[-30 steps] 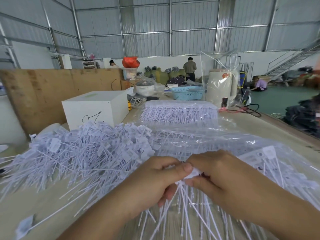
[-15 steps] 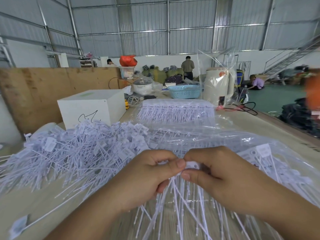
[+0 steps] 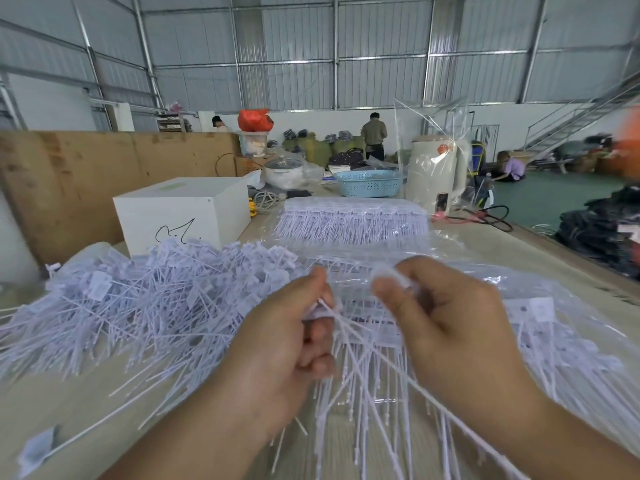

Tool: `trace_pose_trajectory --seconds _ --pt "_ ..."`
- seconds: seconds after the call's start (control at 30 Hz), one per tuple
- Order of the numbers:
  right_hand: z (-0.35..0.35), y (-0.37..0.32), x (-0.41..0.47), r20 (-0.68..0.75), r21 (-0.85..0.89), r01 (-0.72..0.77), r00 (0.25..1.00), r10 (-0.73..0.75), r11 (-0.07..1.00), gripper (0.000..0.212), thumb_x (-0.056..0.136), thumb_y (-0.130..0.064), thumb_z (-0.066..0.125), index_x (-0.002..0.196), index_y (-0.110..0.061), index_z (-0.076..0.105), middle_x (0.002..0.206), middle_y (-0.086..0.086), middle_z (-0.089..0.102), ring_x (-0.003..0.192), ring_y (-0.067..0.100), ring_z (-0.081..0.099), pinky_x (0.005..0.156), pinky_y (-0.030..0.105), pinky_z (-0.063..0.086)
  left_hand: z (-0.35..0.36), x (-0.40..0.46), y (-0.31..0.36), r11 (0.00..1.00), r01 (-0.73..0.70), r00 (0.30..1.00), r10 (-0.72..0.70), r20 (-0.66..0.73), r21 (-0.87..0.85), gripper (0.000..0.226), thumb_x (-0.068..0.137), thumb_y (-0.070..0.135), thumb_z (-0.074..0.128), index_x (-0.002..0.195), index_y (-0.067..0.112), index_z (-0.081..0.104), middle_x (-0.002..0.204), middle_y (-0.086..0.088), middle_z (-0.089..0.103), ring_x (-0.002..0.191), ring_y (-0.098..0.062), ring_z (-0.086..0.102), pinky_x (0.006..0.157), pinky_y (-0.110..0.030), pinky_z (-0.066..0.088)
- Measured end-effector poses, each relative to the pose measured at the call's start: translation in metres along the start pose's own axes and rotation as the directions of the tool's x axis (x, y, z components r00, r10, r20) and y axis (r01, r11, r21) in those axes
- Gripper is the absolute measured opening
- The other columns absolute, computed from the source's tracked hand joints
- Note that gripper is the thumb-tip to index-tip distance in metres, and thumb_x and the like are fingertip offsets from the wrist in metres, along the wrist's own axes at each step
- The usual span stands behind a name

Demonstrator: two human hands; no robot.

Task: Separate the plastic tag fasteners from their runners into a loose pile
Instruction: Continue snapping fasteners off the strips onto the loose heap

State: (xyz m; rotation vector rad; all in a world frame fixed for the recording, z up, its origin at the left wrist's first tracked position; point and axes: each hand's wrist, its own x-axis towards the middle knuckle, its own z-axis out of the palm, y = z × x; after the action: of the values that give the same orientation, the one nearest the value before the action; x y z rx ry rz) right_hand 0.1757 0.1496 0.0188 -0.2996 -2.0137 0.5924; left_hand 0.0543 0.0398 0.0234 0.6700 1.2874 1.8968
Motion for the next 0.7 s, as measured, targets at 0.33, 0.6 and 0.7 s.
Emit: trace_pose_trajectory --seconds 0.33,0.6,0.7 --pt "-0.003 0.007 -0.004 0.446 -0.020 0.067 0.893 -0.051 0.998 0.040 0.085 -0.063 0.044 0.122 -0.056 0.030 0.076 -0.004 0.069 0.068 0.009 0.062 0.065 0.031 0.047 -0.004 0.002 -0.006 0.861 -0.119 0.977 0.012 0.214 0.495 0.046 0.079 0.065 0.046 0.063 0.026 0.065 0.044 0.001 0.048 0.034 -0.010 0.040 0.038 -0.016 0.033" --pt "-0.006 0.005 -0.006 0.432 -0.114 0.208 0.891 -0.140 0.971 0.056 0.085 -0.067 0.042 0.133 -0.040 0.041 0.072 -0.022 0.054 0.082 0.000 0.056 0.072 0.015 0.044 -0.011 0.004 -0.003 0.749 -0.189 0.946 -0.034 0.322 0.635 0.037 0.080 0.059 0.056 0.060 0.027 0.059 0.046 0.007 0.049 0.040 -0.011 0.039 0.048 -0.024 0.032" --pt "-0.012 0.005 0.001 0.447 -0.111 0.186 0.887 -0.118 0.976 0.054 0.086 -0.069 0.045 0.127 -0.036 0.053 0.102 -0.024 0.060 0.102 -0.005 0.052 0.085 0.012 0.042 -0.017 0.008 0.002 0.741 -0.200 0.950 -0.014 0.313 0.641 0.039 0.084 0.059 0.061 0.062 0.026 0.061 0.045 0.007 0.049 0.040 -0.012 0.041 0.047 -0.024 0.033"
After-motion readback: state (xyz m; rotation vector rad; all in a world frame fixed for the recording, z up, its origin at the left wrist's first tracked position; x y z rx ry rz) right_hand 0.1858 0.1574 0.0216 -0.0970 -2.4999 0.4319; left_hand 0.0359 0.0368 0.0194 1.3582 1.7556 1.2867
